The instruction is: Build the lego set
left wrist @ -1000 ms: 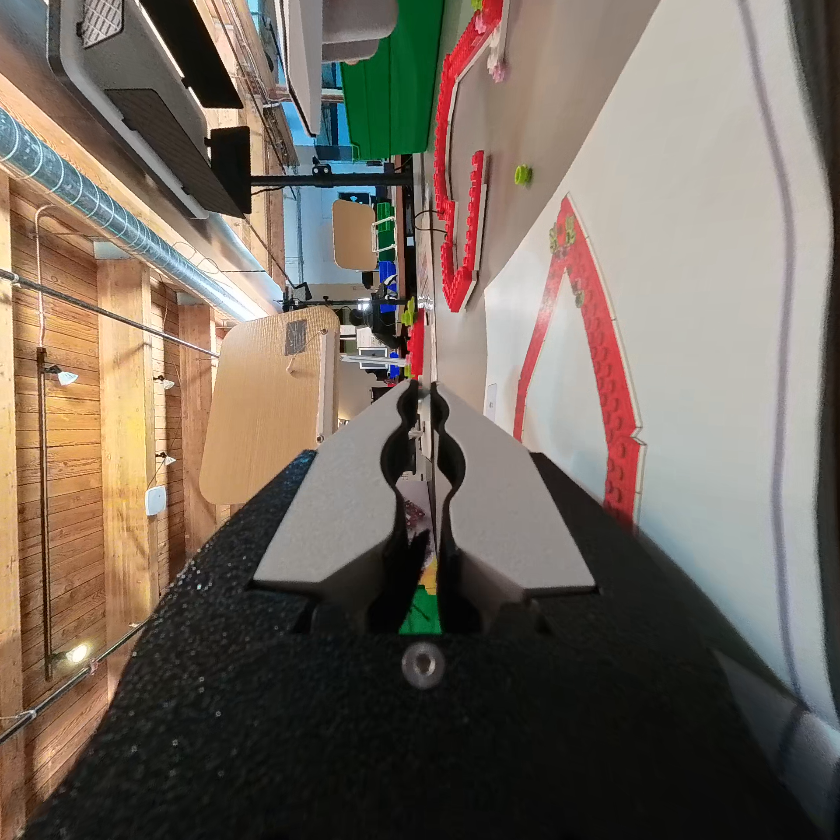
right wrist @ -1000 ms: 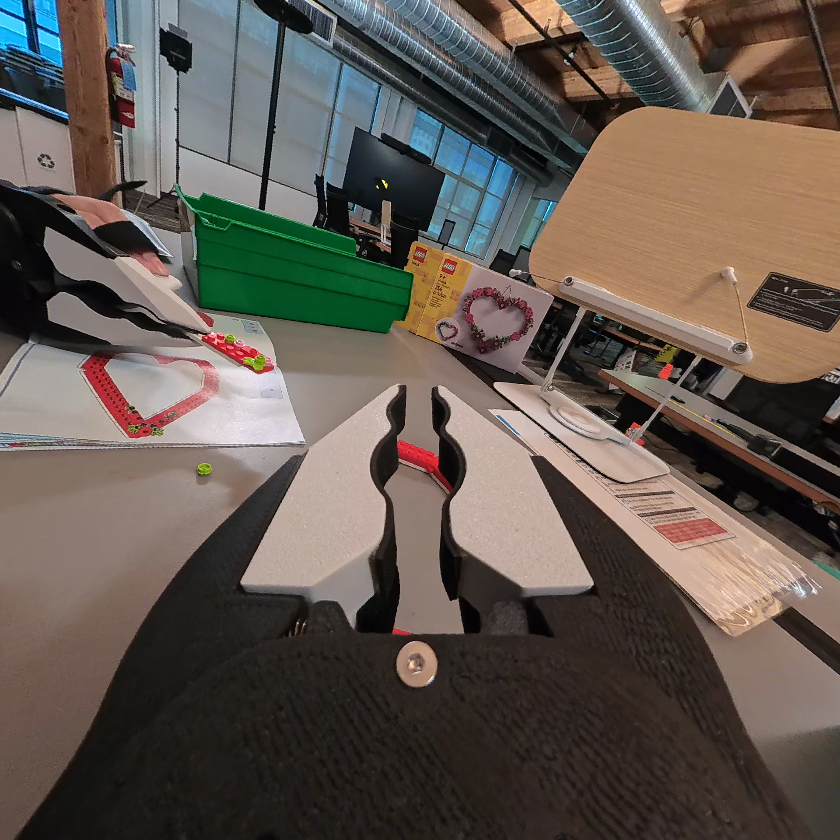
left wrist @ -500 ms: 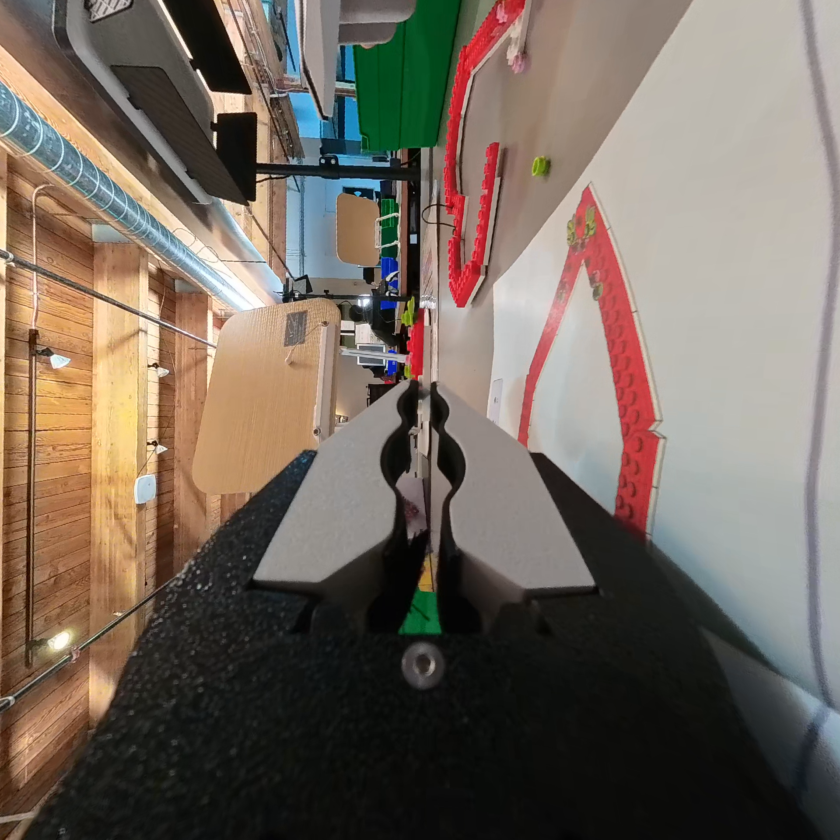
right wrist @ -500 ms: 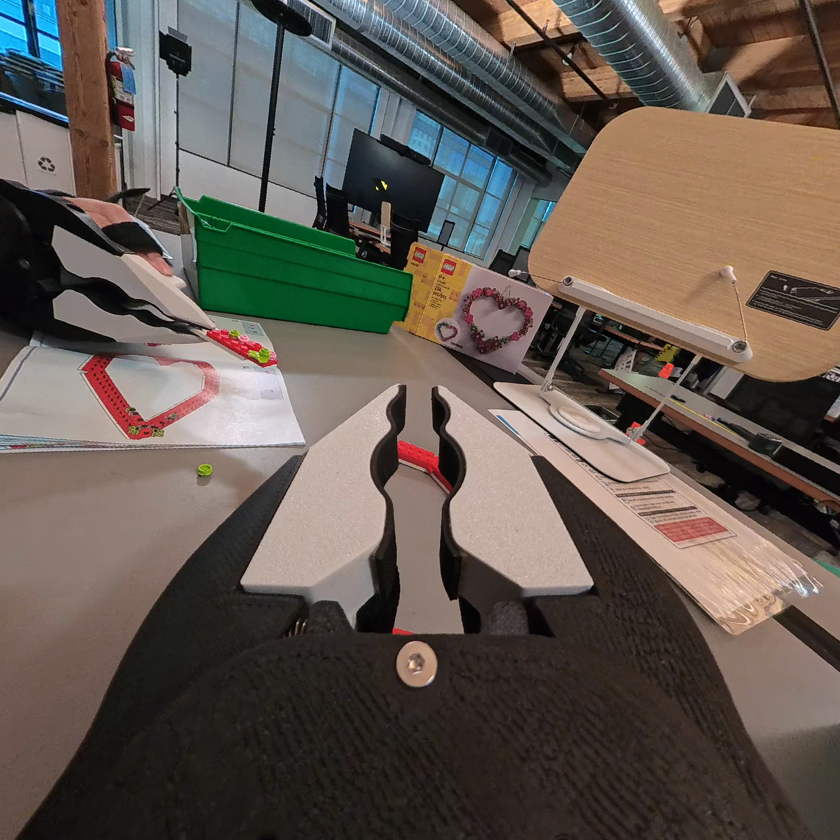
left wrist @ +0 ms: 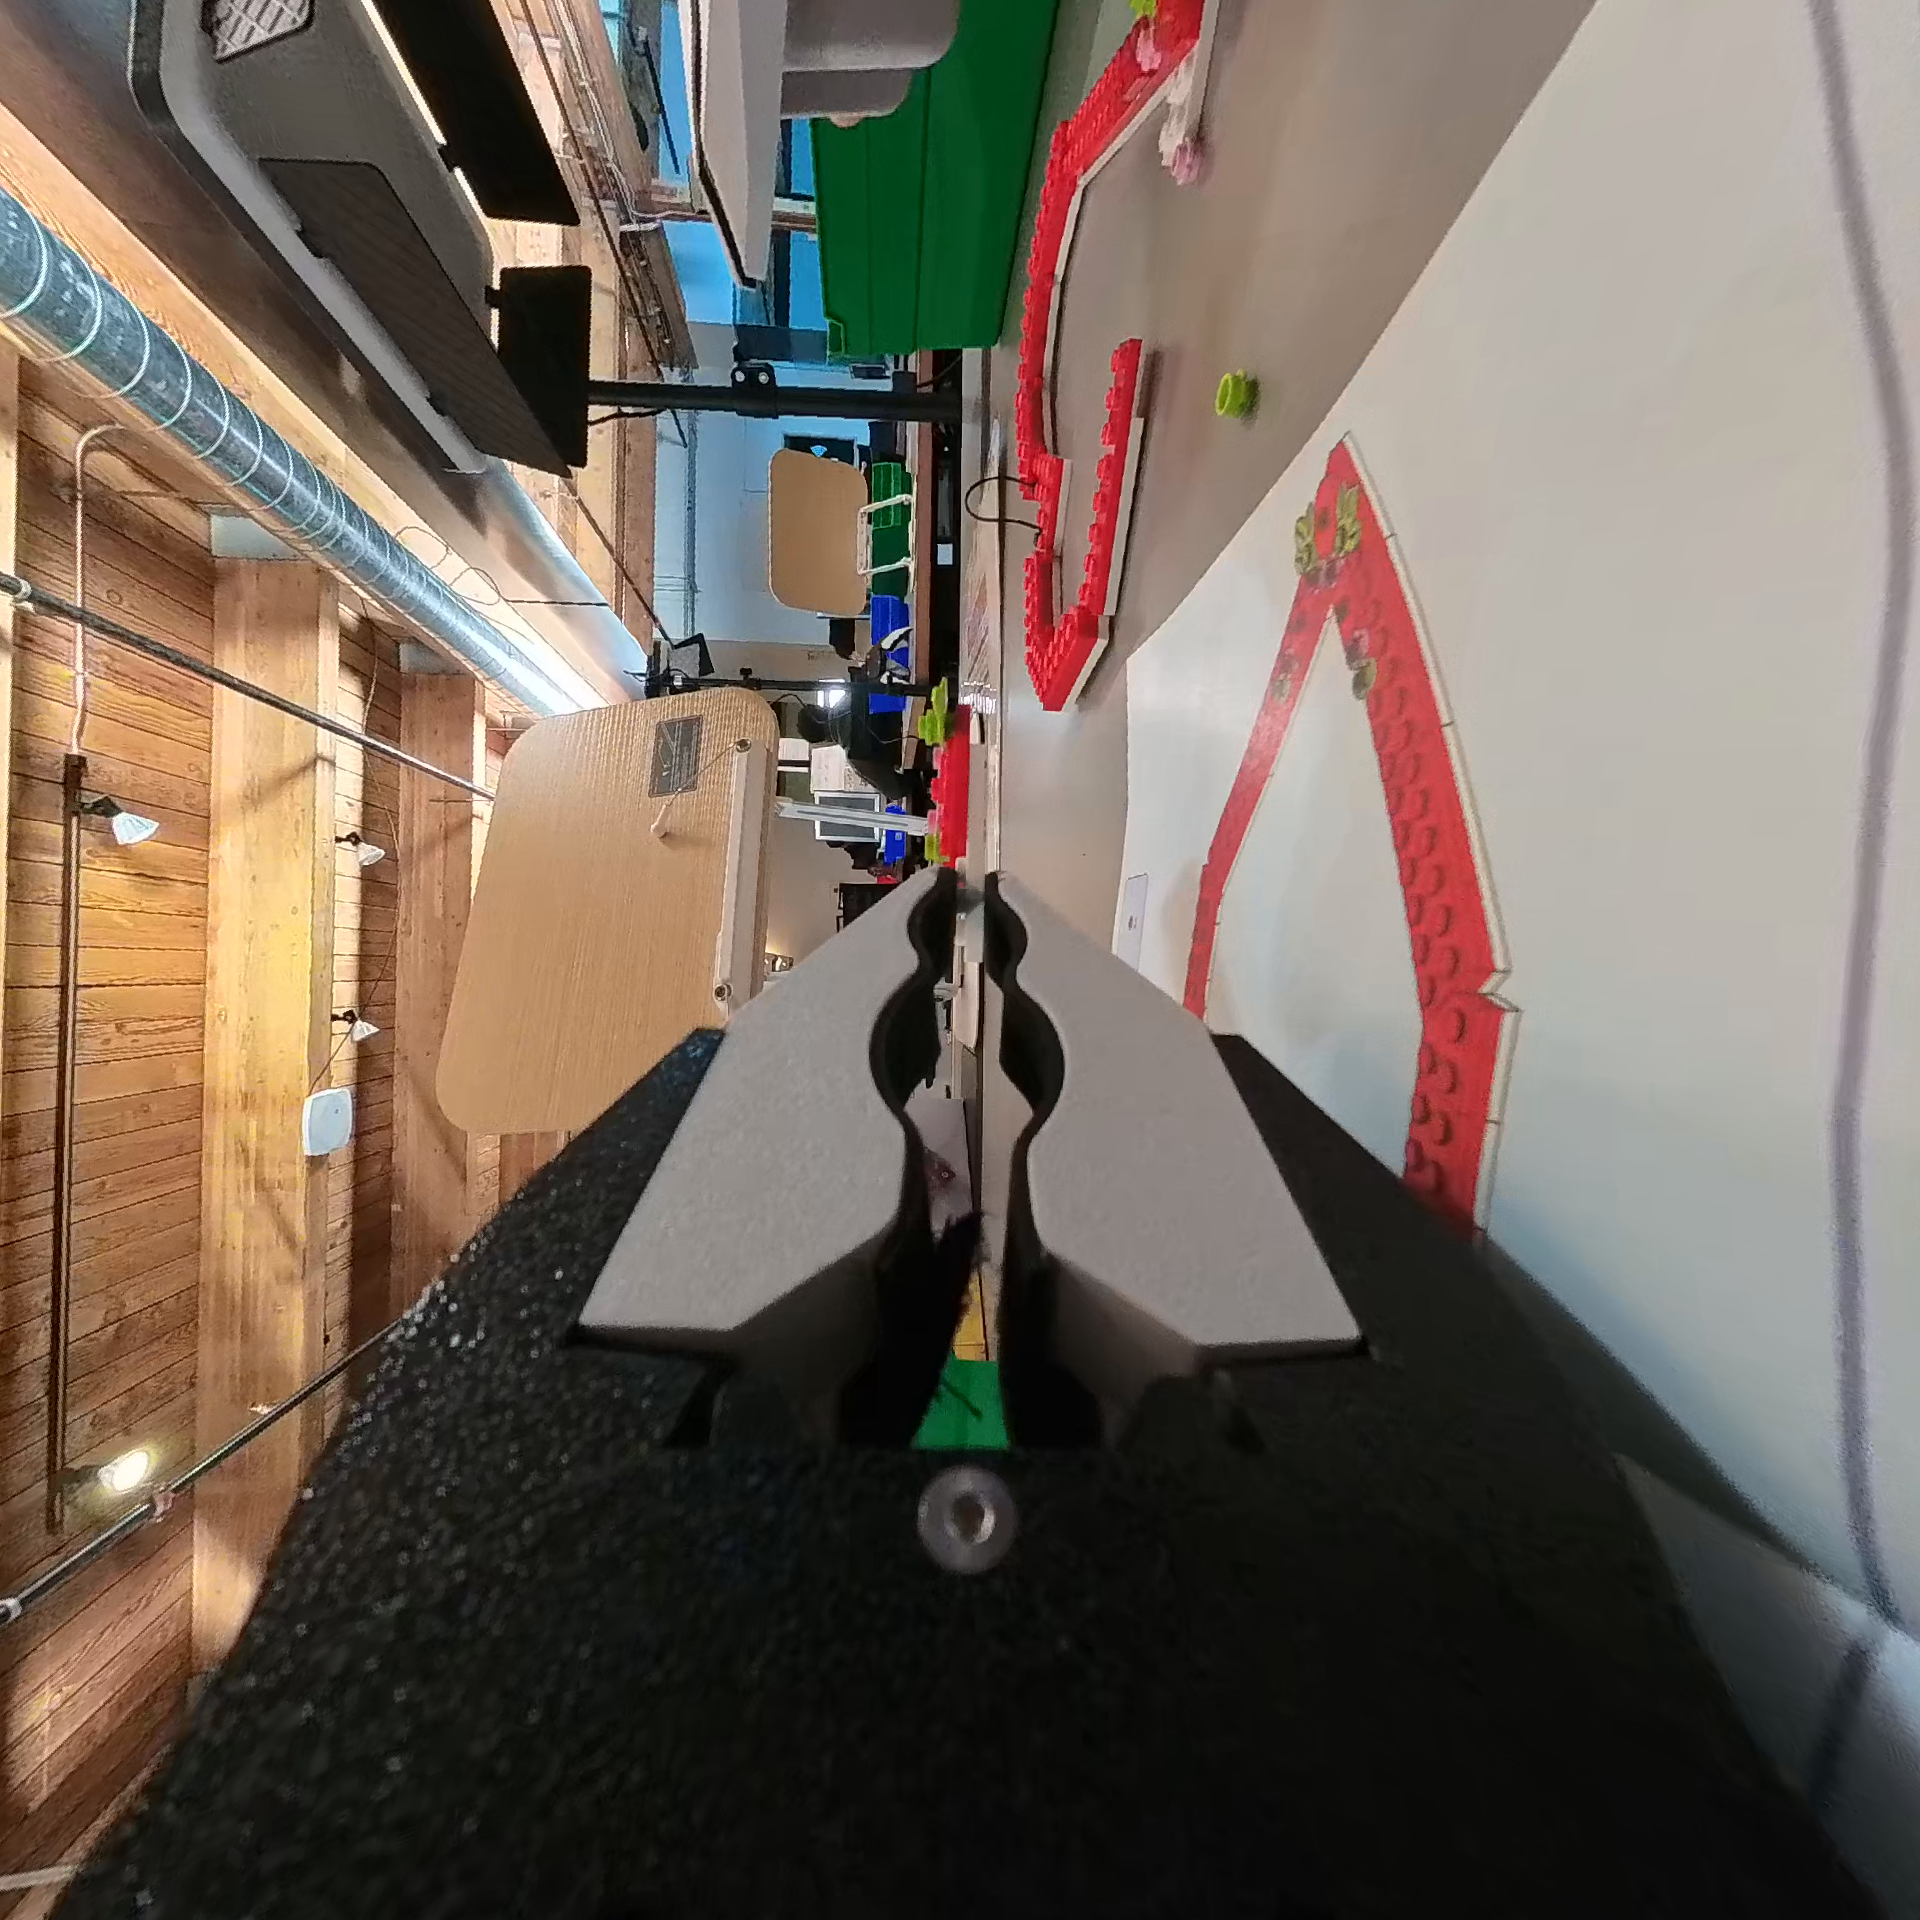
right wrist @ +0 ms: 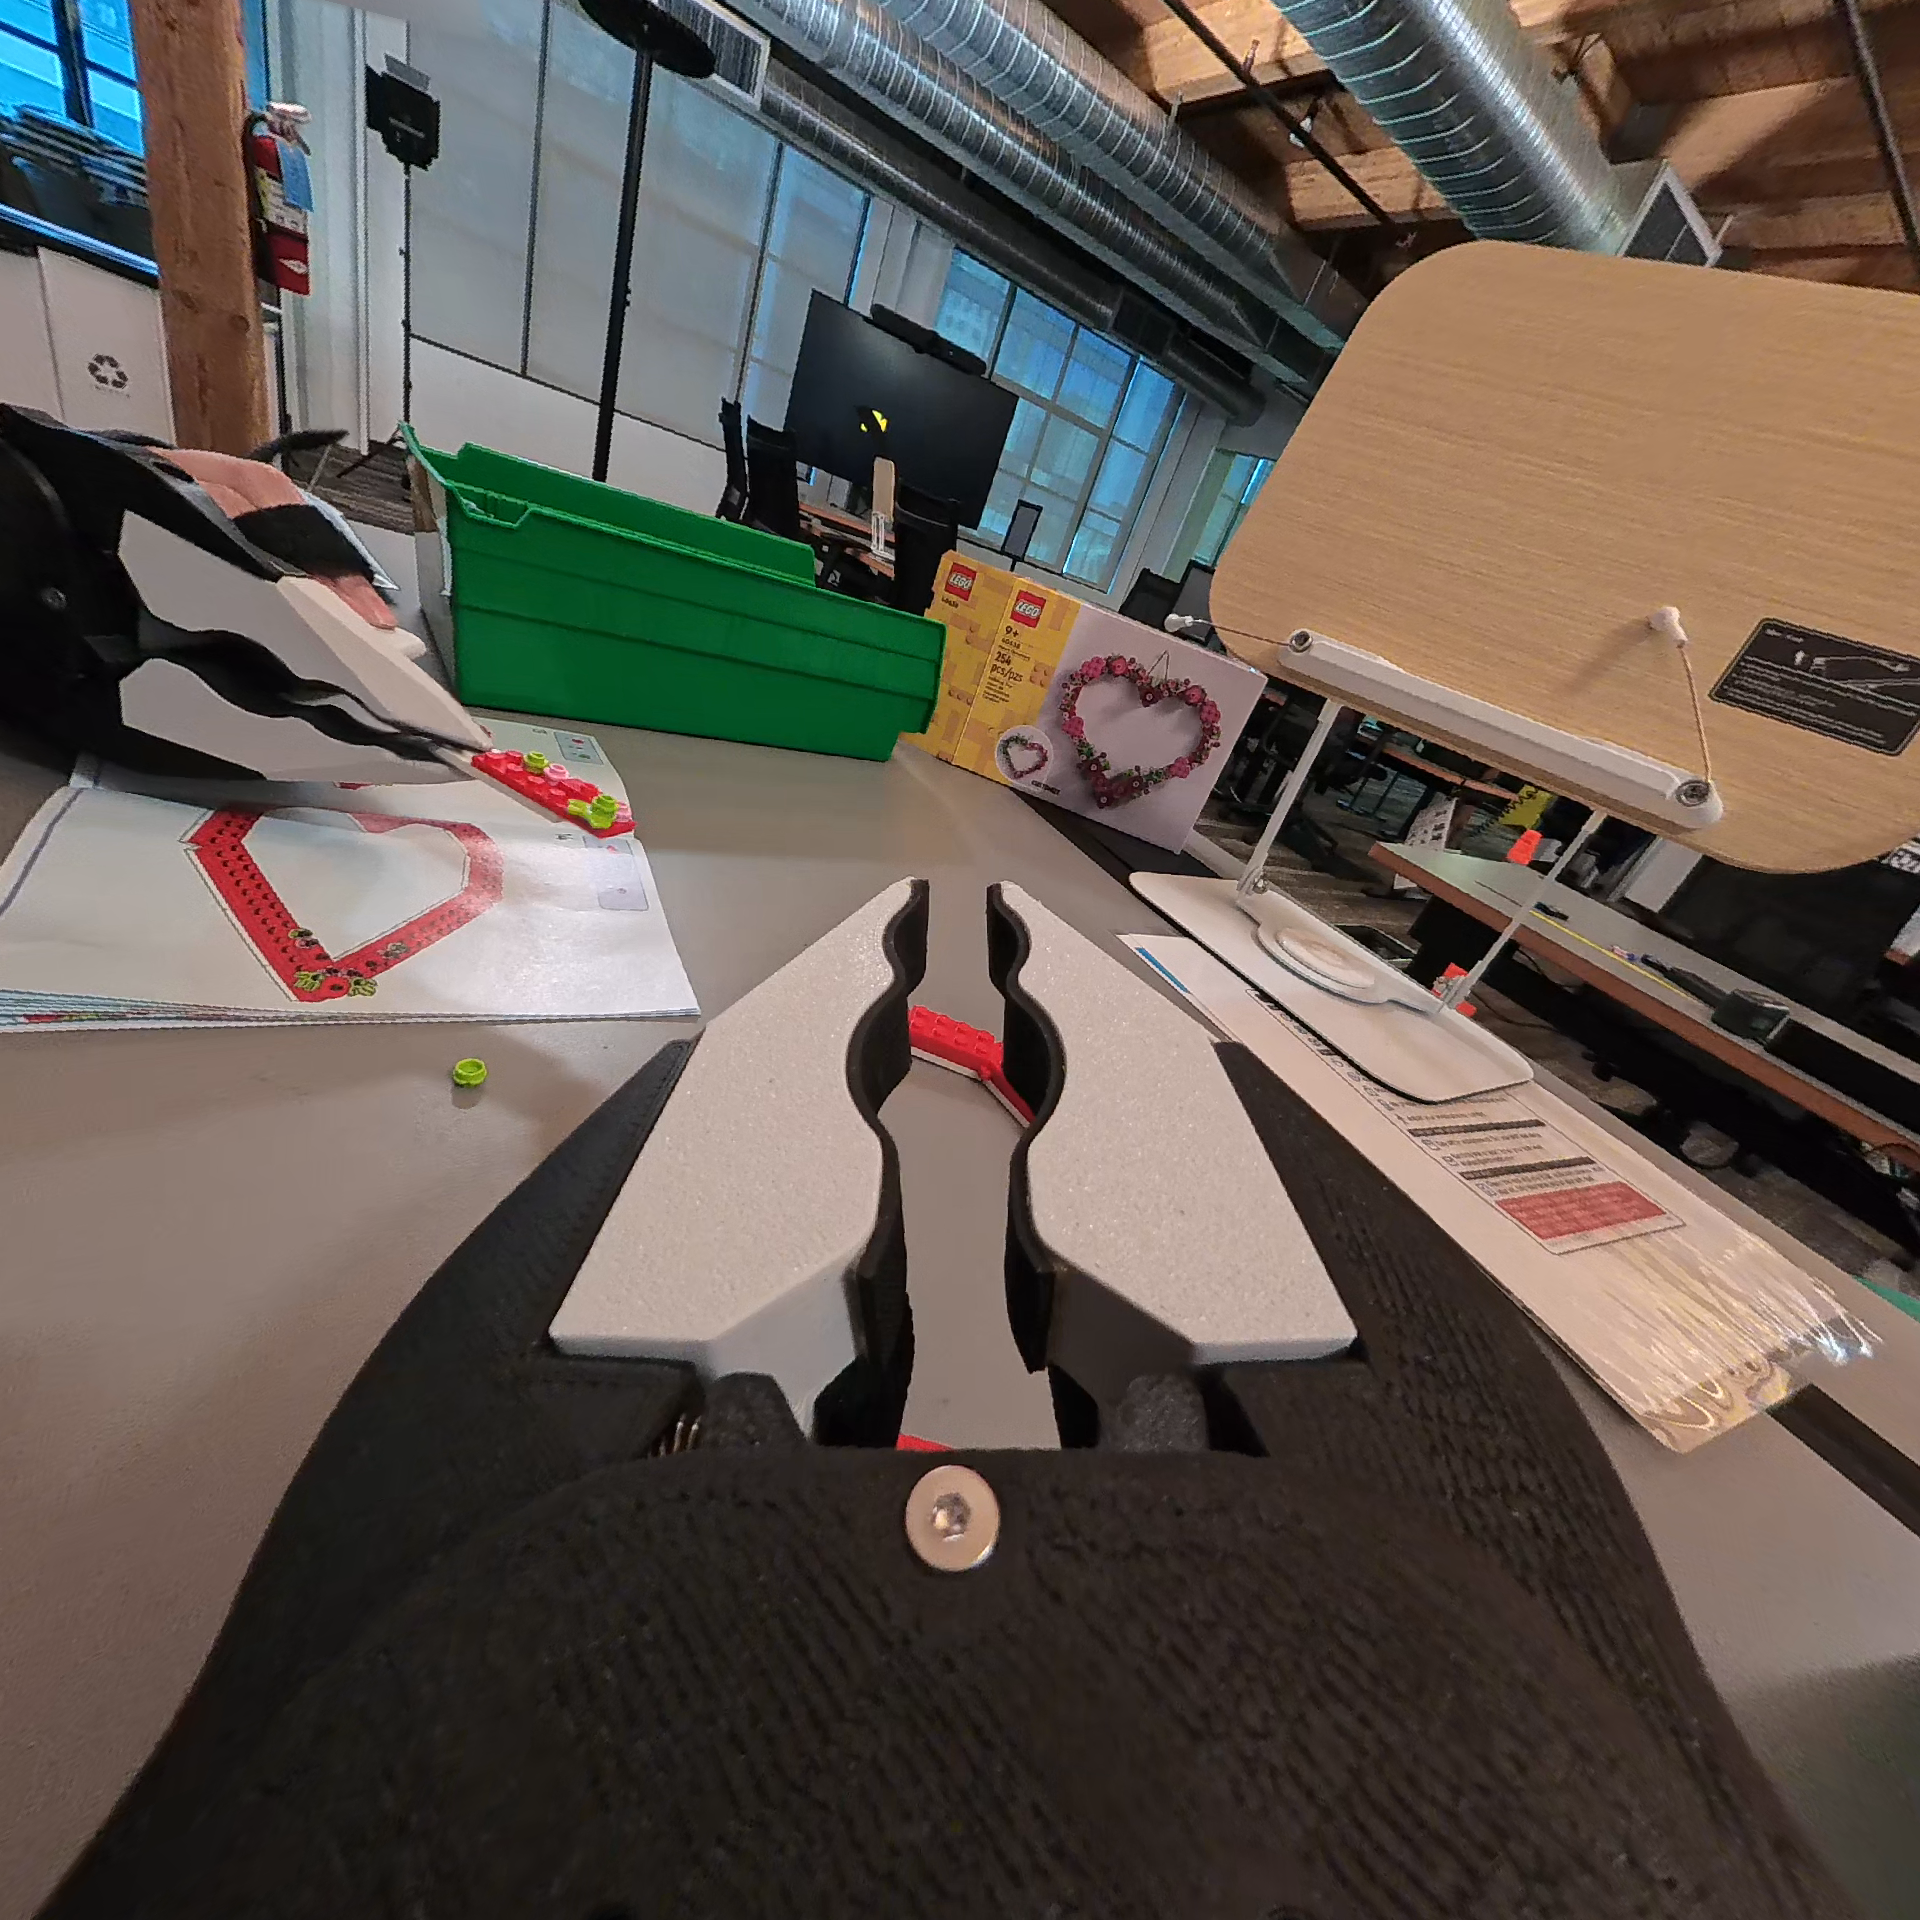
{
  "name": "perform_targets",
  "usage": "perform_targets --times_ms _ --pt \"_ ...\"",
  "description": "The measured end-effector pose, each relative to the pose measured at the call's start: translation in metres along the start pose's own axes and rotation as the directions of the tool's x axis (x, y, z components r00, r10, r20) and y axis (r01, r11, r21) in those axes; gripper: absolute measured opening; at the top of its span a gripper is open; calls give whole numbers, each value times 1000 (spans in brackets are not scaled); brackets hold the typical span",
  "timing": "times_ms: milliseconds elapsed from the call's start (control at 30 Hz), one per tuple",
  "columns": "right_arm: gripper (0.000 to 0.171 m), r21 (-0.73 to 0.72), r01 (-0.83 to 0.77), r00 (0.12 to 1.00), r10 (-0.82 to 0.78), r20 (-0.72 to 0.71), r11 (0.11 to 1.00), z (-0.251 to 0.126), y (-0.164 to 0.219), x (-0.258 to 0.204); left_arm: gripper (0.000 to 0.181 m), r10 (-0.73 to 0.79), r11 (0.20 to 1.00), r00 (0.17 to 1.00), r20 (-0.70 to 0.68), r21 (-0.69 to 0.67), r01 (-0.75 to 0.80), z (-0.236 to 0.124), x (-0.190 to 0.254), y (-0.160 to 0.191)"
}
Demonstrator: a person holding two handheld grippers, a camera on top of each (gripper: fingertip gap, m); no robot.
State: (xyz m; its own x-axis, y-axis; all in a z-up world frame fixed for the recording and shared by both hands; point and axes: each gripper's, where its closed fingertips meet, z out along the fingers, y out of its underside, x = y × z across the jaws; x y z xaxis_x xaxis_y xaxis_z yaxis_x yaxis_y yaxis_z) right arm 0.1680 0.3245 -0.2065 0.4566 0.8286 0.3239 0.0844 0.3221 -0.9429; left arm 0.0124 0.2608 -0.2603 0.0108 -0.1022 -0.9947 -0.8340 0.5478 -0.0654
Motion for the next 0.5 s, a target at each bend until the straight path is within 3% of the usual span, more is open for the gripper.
perform_targets --times_ms 500 --pt "9 -4 6 1000 -6 5 1000 0 1 -1 2 -10 1000 1000 -3 -4 10 0 0 2"
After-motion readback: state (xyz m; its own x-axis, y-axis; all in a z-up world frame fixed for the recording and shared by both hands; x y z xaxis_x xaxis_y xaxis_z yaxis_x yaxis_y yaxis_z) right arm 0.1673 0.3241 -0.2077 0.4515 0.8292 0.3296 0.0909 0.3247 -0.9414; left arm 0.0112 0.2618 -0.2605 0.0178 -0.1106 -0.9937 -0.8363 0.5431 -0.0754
